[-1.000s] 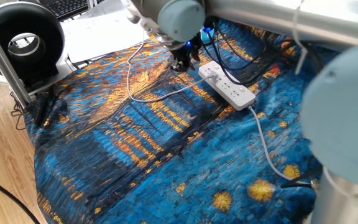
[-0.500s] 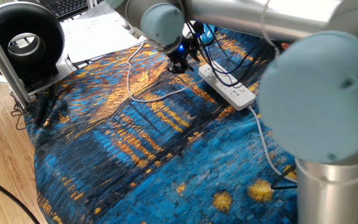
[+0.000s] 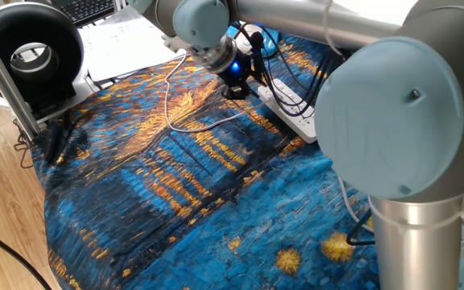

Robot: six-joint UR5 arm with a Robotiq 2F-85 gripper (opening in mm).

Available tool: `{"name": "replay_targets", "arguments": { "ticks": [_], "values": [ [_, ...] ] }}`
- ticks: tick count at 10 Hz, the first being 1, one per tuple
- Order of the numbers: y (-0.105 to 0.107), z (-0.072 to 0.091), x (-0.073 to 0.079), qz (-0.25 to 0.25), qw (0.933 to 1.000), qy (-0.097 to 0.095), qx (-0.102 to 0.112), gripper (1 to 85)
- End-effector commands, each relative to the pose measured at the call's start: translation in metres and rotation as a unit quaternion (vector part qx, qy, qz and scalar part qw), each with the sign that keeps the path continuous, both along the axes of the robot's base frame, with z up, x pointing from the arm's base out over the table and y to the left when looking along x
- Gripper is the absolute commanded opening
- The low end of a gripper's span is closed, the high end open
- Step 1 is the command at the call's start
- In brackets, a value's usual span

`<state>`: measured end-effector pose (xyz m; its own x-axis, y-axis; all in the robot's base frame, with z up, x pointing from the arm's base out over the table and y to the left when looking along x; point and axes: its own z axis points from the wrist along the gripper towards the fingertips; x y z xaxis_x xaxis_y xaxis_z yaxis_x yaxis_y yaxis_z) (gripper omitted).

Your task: Plug in the power cord of the desk lamp, turn on the socket, and light up the desk lamp

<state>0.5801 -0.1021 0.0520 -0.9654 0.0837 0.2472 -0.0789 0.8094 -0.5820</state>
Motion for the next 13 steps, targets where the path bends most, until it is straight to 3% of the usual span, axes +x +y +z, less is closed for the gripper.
{"name": "replay_targets", "arguments": {
  "ticks": [1, 3, 7, 8, 10, 13],
  "values": [
    [-0.014, 0.006, -0.009, -0.022, 0.9995, 0.010, -0.020, 35.7],
    [-0.020, 0.004, -0.002, -0.023, 0.9992, 0.003, -0.034, 35.7],
    [0.005, -0.007, -0.013, -0.064, 0.9979, 0.006, -0.005, 35.7],
    [0.008, -0.009, -0.015, -0.069, 0.9975, 0.003, -0.008, 35.7],
    [-0.003, -0.009, -0.006, -0.065, 0.9970, -0.011, -0.039, 35.3],
    [-0.001, -0.006, 0.002, -0.056, 0.9971, -0.022, -0.046, 35.3]
  ]
}}
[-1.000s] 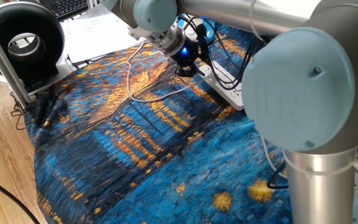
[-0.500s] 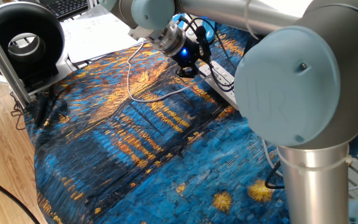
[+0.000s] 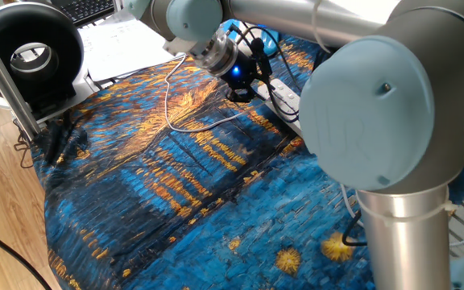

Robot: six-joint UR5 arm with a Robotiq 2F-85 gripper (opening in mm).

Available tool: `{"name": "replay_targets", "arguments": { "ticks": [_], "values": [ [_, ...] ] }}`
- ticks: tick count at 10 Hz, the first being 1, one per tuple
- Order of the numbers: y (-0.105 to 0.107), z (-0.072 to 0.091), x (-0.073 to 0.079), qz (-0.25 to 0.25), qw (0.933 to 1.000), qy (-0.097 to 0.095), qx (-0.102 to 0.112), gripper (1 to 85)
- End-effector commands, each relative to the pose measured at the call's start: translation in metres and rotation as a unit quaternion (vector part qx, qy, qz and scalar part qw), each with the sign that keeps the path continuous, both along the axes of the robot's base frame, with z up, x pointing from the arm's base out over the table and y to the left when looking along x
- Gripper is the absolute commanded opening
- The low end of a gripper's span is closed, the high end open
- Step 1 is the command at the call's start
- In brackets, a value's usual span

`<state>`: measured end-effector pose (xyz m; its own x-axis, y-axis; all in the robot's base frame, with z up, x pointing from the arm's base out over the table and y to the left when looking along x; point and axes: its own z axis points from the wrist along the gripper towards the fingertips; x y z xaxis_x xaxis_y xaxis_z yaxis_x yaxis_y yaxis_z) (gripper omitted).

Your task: Plug in the power cord of the desk lamp, turn on the socket, and light up the desk lamp

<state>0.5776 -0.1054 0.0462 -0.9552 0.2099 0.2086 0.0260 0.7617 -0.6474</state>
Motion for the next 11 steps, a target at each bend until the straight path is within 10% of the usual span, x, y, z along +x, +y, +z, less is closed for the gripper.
{"name": "replay_targets", "arguments": {
  "ticks": [1, 3, 4, 6, 8, 11],
  "values": [
    [0.005, -0.001, 0.005, 0.000, 1.0000, -0.008, -0.002, 35.3],
    [-0.005, 0.005, 0.010, 0.019, 0.9997, -0.005, -0.017, 33.7],
    [-0.030, 0.026, 0.024, 0.068, 0.9952, 0.005, -0.071, 31.0],
    [-0.022, 0.014, 0.033, 0.101, 0.9942, 0.009, -0.036, 34.0],
    [-0.033, 0.022, 0.051, 0.143, 0.9878, 0.007, -0.060, 35.0],
    [-0.014, 0.012, 0.039, 0.110, 0.9932, 0.006, -0.038, 35.7]
  ]
}}
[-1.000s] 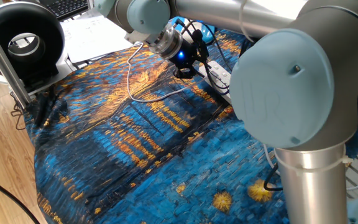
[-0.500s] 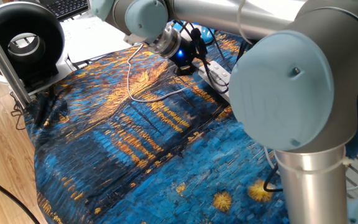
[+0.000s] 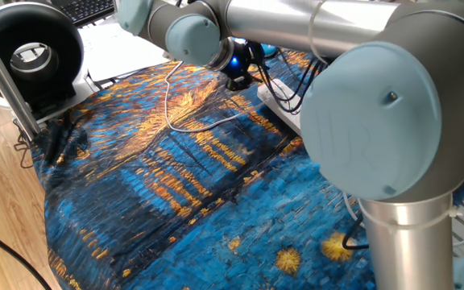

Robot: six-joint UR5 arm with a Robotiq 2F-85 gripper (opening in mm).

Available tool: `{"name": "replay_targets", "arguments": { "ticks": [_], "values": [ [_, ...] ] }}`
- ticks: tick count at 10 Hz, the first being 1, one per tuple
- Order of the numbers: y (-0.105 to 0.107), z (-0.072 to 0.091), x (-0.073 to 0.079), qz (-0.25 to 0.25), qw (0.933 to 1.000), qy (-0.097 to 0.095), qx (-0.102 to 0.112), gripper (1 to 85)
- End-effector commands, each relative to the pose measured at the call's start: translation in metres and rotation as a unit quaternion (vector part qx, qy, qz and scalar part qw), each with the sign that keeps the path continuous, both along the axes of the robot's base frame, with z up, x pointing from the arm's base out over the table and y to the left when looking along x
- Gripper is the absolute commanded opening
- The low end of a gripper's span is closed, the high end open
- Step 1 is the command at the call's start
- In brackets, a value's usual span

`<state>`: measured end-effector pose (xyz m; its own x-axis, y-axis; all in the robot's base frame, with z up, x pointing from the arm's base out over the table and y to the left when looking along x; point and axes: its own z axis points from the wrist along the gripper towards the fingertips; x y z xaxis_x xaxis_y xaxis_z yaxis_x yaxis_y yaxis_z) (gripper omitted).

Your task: Plug in the power cord of the desk lamp, turn on the socket, and light up the desk lamp

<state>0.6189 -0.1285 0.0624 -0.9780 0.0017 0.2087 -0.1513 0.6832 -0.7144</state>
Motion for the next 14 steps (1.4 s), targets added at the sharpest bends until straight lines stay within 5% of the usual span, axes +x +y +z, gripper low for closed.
{"name": "replay_targets", "arguments": {
  "ticks": [1, 4, 6, 7, 14],
  "values": [
    [0.018, -0.006, -0.006, -0.014, 0.9998, 0.002, 0.012, 35.7],
    [0.026, -0.013, -0.013, -0.030, 0.9993, 0.000, 0.020, 35.3],
    [0.026, -0.019, -0.023, -0.040, 0.9992, -0.003, 0.005, 33.3],
    [0.029, -0.027, -0.028, -0.046, 0.9987, -0.011, 0.019, 33.0],
    [0.022, -0.023, -0.044, -0.066, 0.9978, -0.006, 0.005, 33.0]
  ]
}}
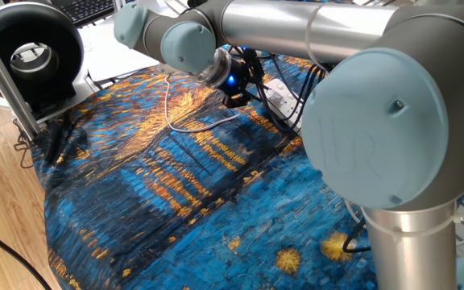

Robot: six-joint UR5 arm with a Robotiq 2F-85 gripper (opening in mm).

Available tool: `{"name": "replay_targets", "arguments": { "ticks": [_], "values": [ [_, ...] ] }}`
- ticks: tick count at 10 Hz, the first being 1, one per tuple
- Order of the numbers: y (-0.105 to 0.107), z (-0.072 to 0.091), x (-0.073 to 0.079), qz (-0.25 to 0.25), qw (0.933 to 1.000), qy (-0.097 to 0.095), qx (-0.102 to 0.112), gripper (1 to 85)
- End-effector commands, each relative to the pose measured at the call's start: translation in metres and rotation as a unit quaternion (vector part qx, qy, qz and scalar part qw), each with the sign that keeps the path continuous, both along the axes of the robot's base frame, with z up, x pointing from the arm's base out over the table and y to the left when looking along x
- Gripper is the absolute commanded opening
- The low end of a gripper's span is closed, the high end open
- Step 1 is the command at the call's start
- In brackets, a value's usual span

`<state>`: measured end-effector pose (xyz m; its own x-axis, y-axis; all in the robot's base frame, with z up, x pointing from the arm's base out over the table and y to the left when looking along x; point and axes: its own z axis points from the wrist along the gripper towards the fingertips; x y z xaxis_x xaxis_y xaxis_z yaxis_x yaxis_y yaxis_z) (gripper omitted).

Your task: Plug in the power cord of the desk lamp, turn on the socket, and light up the desk lamp

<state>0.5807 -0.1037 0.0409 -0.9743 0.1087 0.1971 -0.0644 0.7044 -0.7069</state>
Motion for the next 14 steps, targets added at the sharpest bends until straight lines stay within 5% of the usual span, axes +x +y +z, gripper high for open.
{"name": "replay_targets", "arguments": {
  "ticks": [1, 6, 14],
  "values": [
    [-0.006, 0.004, -0.008, -0.013, 0.9998, 0.005, -0.013, 32.7],
    [0.003, -0.004, -0.019, -0.040, 0.9992, 0.007, 0.006, 31.3],
    [-0.007, -0.001, -0.022, -0.040, 0.9992, 0.008, -0.003, 29.0]
  ]
}}
